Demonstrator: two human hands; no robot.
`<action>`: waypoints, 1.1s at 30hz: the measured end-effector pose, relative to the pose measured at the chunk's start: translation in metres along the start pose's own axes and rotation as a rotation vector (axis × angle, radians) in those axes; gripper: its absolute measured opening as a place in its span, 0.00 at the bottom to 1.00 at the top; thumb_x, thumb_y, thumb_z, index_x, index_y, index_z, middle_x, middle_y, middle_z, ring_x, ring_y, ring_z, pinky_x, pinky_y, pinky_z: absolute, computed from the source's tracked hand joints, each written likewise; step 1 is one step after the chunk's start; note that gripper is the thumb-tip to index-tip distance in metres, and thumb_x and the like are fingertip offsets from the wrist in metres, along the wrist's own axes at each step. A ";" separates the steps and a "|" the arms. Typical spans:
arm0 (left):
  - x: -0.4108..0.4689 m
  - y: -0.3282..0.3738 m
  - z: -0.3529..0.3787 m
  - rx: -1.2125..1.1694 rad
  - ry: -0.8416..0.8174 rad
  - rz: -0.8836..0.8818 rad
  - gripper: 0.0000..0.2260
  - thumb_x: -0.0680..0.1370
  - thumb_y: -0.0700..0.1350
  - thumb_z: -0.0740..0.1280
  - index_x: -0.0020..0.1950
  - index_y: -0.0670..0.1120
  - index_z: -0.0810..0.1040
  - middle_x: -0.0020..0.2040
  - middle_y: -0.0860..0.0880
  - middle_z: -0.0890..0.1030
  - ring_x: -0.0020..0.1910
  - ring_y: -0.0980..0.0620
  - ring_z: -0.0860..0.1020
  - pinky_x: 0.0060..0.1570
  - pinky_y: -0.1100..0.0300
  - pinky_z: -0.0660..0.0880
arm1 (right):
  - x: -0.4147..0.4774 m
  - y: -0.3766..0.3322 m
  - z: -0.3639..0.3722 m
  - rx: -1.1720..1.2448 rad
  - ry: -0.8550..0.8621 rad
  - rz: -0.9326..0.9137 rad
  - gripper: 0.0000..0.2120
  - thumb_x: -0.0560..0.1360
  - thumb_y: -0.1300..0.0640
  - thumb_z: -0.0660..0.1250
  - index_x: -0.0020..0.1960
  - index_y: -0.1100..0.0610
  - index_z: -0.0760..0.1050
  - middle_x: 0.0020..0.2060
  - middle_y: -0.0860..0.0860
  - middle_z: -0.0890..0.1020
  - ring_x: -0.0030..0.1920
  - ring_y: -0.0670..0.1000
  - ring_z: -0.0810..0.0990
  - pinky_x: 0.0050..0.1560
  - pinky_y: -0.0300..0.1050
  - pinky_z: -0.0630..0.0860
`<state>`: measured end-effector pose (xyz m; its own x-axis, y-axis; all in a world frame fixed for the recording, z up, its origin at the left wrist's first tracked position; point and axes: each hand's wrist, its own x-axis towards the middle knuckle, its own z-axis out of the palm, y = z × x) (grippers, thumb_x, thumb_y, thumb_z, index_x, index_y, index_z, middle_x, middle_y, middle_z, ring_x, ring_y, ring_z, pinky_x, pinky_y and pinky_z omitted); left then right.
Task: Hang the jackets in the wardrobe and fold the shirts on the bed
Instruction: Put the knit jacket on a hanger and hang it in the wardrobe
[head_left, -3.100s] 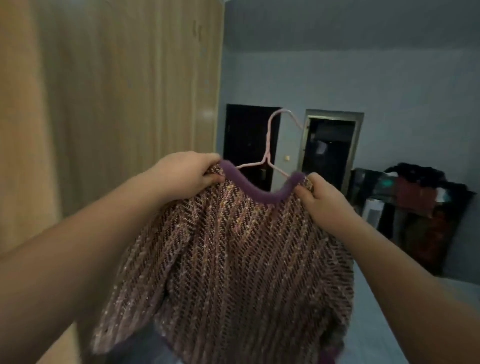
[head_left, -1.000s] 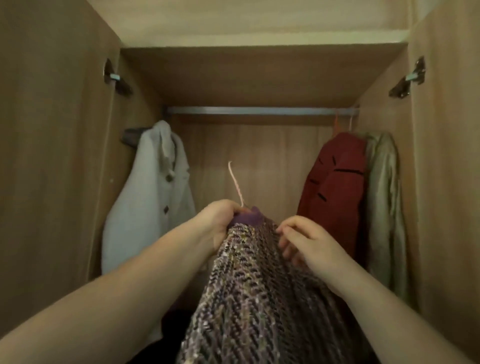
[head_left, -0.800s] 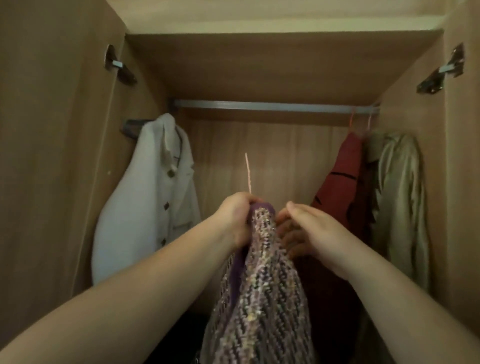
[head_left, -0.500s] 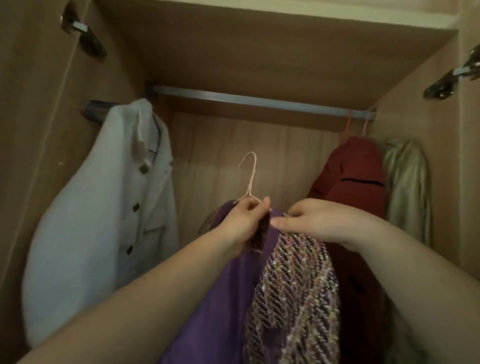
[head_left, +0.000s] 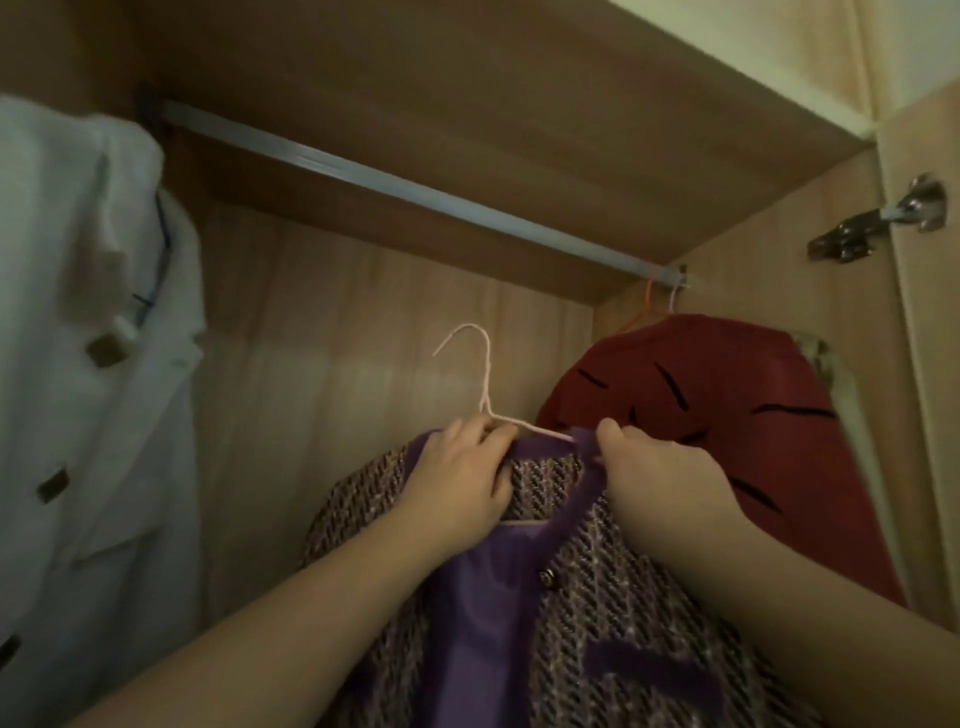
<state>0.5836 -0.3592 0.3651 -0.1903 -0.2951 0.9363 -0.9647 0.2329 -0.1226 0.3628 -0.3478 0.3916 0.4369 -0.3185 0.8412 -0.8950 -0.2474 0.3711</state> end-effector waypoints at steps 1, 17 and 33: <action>0.002 -0.004 0.005 0.002 0.024 0.043 0.23 0.74 0.52 0.58 0.68 0.50 0.72 0.63 0.49 0.75 0.59 0.46 0.74 0.58 0.49 0.73 | 0.004 0.002 0.005 -0.005 -0.005 0.010 0.10 0.81 0.49 0.53 0.61 0.50 0.64 0.48 0.48 0.77 0.45 0.53 0.83 0.33 0.47 0.66; 0.158 -0.007 0.102 0.154 0.048 0.249 0.27 0.80 0.61 0.50 0.79 0.61 0.53 0.81 0.51 0.55 0.80 0.46 0.52 0.73 0.32 0.46 | 0.115 0.112 -0.003 -0.128 0.082 0.277 0.04 0.81 0.51 0.52 0.51 0.50 0.63 0.38 0.47 0.73 0.44 0.57 0.81 0.40 0.51 0.74; 0.183 -0.020 0.157 0.063 0.009 0.103 0.27 0.80 0.62 0.43 0.80 0.61 0.44 0.82 0.55 0.51 0.80 0.54 0.47 0.77 0.42 0.41 | 0.133 0.134 0.060 -0.169 0.115 0.247 0.11 0.82 0.49 0.52 0.60 0.52 0.66 0.52 0.51 0.78 0.49 0.56 0.81 0.36 0.48 0.69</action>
<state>0.5394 -0.5631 0.4875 -0.2878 -0.2640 0.9206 -0.9497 0.2027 -0.2388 0.3066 -0.4776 0.5294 0.2005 -0.2418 0.9494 -0.9791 -0.0173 0.2024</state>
